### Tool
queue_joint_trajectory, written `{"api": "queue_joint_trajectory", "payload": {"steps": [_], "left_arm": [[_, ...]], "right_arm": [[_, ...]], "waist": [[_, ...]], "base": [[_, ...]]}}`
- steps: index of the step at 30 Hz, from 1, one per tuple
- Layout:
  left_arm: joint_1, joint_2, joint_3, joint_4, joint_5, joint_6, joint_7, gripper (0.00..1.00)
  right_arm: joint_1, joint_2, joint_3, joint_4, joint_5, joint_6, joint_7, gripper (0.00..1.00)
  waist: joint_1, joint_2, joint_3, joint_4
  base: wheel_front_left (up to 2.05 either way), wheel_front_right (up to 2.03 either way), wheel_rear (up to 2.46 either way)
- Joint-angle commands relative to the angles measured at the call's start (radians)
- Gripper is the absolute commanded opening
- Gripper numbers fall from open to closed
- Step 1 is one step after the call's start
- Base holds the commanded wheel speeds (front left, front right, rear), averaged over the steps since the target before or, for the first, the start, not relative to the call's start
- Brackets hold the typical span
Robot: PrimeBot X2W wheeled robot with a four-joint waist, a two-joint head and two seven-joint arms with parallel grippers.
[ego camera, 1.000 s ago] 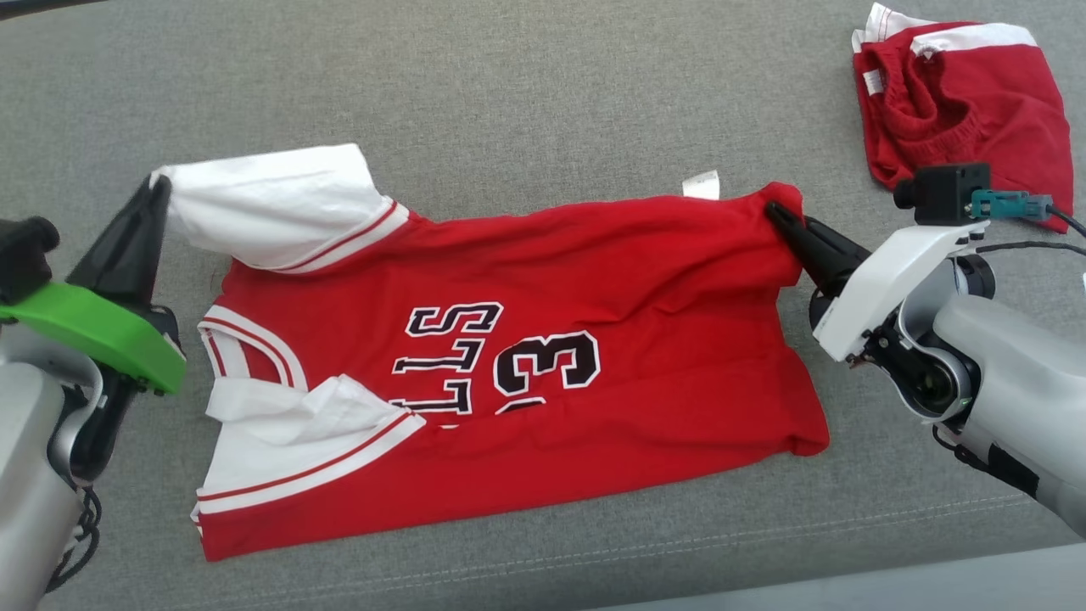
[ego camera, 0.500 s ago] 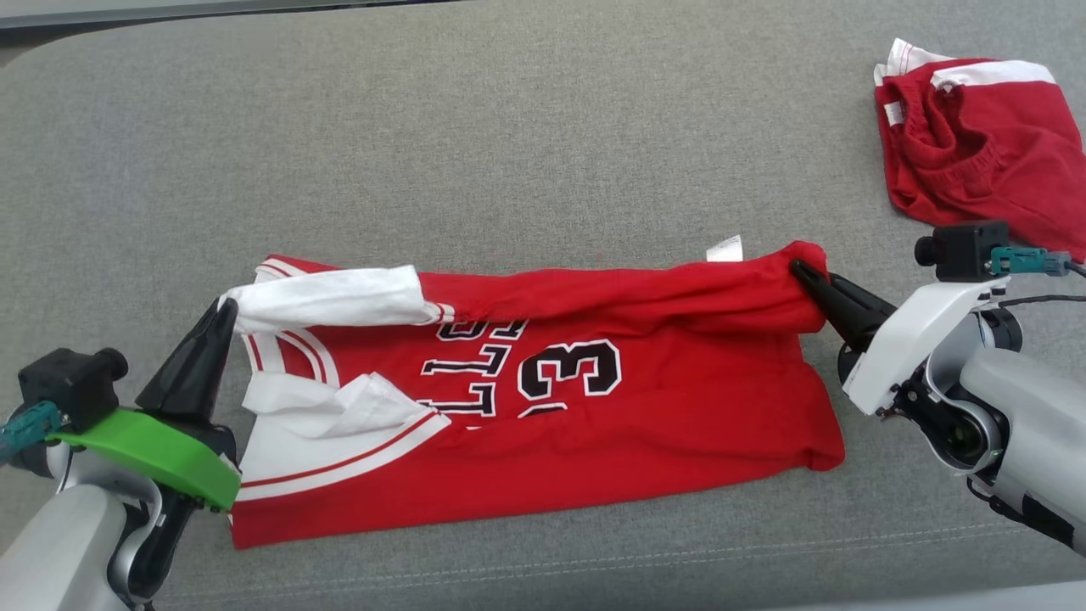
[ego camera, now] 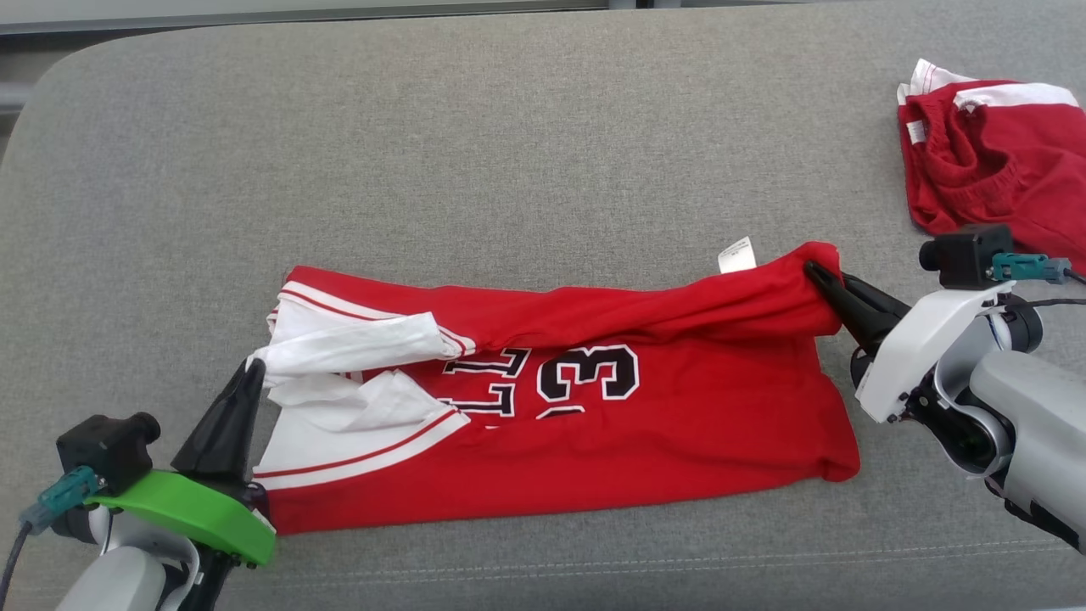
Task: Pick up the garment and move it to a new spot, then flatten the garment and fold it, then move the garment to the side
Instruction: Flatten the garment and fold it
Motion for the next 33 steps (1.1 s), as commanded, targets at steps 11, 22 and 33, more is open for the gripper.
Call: {"api": "queue_joint_trajectory", "payload": {"steps": [11,22,33], "left_arm": [[0.079,-0.051,-0.023,0.032,0.045,0.002,-0.002,0.0],[0.1,-0.093,-0.024,0.128,0.114,0.002,-0.002,0.0],[0.1,-0.133,0.033,0.162,0.149,0.002,-0.002,1.0]], "right_arm": [[0.143,0.007,-0.121,-0.035,-0.053,0.0,-0.003,0.0],[0.25,0.045,-0.159,-0.036,-0.1,0.0,-0.003,0.0],[0.275,0.075,-0.208,0.008,-0.13,0.0,-0.003,1.0]], "waist": [[0.0001,0.0,-0.04,0.013],[0.0001,0.0,-0.075,0.001],[0.0001,0.0,-0.094,0.012]], "base": [[0.0,0.0,0.0],[0.0,0.0,0.0],[0.0,0.0,0.0]]}}
